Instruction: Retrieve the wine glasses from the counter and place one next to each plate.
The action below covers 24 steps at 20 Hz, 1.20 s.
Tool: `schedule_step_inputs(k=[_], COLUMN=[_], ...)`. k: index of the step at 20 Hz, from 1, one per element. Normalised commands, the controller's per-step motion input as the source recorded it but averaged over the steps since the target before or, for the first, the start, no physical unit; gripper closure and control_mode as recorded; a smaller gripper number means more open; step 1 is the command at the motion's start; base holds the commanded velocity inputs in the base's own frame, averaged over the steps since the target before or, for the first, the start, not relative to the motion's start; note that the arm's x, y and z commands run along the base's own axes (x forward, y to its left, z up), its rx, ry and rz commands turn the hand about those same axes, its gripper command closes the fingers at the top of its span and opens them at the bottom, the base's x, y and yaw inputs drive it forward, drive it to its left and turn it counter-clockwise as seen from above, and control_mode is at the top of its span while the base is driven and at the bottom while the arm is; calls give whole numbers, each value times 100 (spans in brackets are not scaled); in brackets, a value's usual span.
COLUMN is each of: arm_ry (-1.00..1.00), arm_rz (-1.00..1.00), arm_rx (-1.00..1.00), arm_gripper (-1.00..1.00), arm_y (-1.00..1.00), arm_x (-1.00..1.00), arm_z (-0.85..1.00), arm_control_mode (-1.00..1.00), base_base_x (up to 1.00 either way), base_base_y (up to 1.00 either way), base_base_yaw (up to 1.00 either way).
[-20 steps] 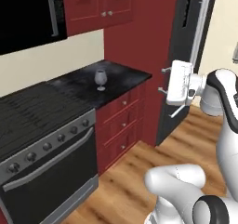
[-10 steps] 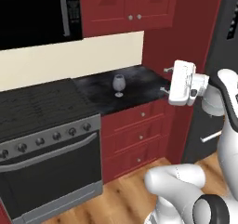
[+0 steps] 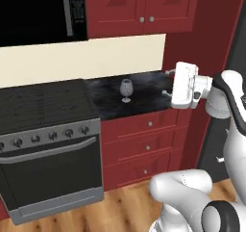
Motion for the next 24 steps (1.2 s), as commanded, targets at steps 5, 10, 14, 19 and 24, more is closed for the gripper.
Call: schedule_step_inputs(k=[5, 10, 14, 19, 24], arm_ry=[0, 0, 0, 0, 0], arm_rz=[0, 0, 0, 0, 0], arm_rx=[0, 0, 0, 0, 0], arm_gripper=[-100, -100, -100, -100, -100], arm_y=[0, 0, 0, 0, 0], arm_x=[0, 0, 0, 0, 0], arm_z=[0, 0, 0, 0, 0], arm_control_mode=[100, 100, 100, 100, 100], base_base_x=[80, 97, 56, 70, 13], base_base_y=[40, -3, -1, 3, -17], base_base_yaw=[-24, -9, 0, -3, 0])
